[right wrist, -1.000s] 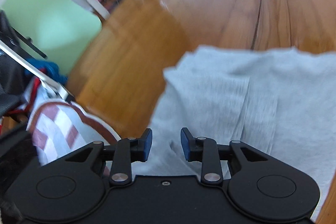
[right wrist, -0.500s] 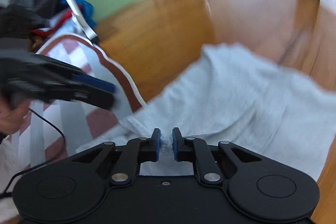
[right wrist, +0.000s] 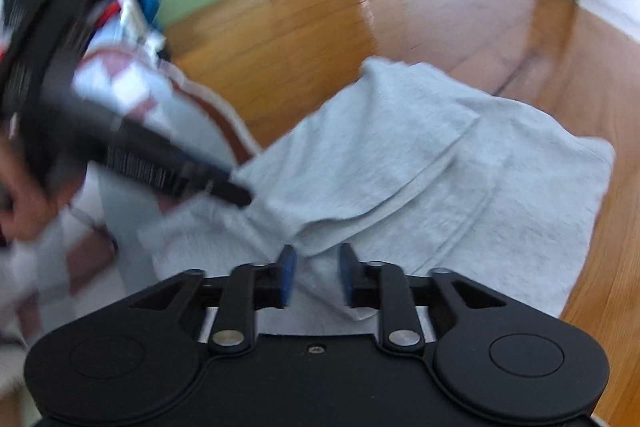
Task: Fold clothes
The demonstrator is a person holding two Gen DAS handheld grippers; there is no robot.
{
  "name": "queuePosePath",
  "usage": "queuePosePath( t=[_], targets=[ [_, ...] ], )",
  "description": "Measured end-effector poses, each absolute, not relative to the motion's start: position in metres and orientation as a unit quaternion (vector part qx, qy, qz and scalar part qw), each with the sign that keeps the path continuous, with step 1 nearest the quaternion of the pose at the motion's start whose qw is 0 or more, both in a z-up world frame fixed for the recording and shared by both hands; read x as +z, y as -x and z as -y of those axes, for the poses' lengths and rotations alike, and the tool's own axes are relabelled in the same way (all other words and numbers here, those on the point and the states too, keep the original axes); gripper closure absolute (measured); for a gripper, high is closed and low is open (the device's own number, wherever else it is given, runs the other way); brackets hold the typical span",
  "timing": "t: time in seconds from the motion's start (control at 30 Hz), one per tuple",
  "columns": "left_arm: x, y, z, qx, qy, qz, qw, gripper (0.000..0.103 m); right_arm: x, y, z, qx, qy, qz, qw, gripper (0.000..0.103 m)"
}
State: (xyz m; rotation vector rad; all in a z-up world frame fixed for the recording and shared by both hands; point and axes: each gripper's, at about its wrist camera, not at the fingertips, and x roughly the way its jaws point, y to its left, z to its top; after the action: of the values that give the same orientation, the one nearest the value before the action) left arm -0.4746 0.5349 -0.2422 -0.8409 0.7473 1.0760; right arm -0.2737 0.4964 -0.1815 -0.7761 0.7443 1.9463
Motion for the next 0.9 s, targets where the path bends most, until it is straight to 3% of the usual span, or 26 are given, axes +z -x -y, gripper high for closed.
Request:
queuePosePath(
  t=[0.03,0.1,0.2,0.27,0.33,0.37,0.5,0.57,0.6,0.63,0.67,0.77,0.87,0.9],
  targets=[
    [-0.242,0.474,-0.532,0.501,0.364,-0.349,0.703,0.073,-0.178,0.268,-0.501,0.779,0.298,-0.317,0.452,0.042],
    [-0.241,0.478,-0.531,0.524,0.352,-0.357,0.688,0.085,-0.172,0.255,-0.511,0.766,0.267,-0.351,0.468,0.041],
    [-0.235,0.495,-0.535,0.517,0.382,-0.293,0.708,0.085,-0.172,0.235,-0.54,0.738,0.216,-0.424,0.479,0.041],
    [-0.227,0.511,-0.538,0.492,0.412,-0.205,0.739,0.084,-0.177,0.234,-0.561,0.709,0.228,-0.436,0.505,0.04],
    [-0.222,0.514,-0.544,0.476,0.401,-0.163,0.765,0.076,-0.183,0.234,-0.582,0.679,0.24,-0.446,0.531,0.033],
    [-0.224,0.511,-0.548,0.468,0.397,-0.164,0.773,0.072,-0.185,0.234,-0.593,0.664,0.245,-0.451,0.544,0.032],
    [-0.246,0.488,-0.566,0.436,0.393,-0.216,0.78,0.072,-0.198,0.236,-0.63,0.601,0.274,-0.462,0.592,0.031],
    [-0.256,0.476,-0.57,0.442,0.379,-0.254,0.772,0.072,-0.204,0.243,-0.633,0.618,0.281,-0.462,0.57,0.031],
    [-0.256,0.473,-0.57,0.446,0.37,-0.264,0.771,0.073,-0.206,0.247,-0.632,0.631,0.28,-0.463,0.556,0.036],
    [-0.255,0.471,-0.569,0.45,0.36,-0.277,0.768,0.072,-0.206,0.252,-0.629,0.647,0.277,-0.456,0.545,0.068],
    [-0.253,0.47,-0.568,0.459,0.349,-0.299,0.76,0.07,-0.205,0.257,-0.627,0.662,0.276,-0.448,0.534,0.092],
    [-0.252,0.475,-0.558,0.491,0.32,-0.347,0.732,0.053,-0.189,0.269,-0.617,0.717,0.261,-0.357,0.539,0.096],
    [-0.251,0.488,-0.554,0.503,0.324,-0.358,0.717,0.052,-0.188,0.269,-0.612,0.748,0.252,-0.316,0.528,0.095],
    [-0.251,0.495,-0.556,0.498,0.344,-0.347,0.716,0.053,-0.198,0.272,-0.615,0.73,0.29,-0.301,0.541,0.085]
  ],
)
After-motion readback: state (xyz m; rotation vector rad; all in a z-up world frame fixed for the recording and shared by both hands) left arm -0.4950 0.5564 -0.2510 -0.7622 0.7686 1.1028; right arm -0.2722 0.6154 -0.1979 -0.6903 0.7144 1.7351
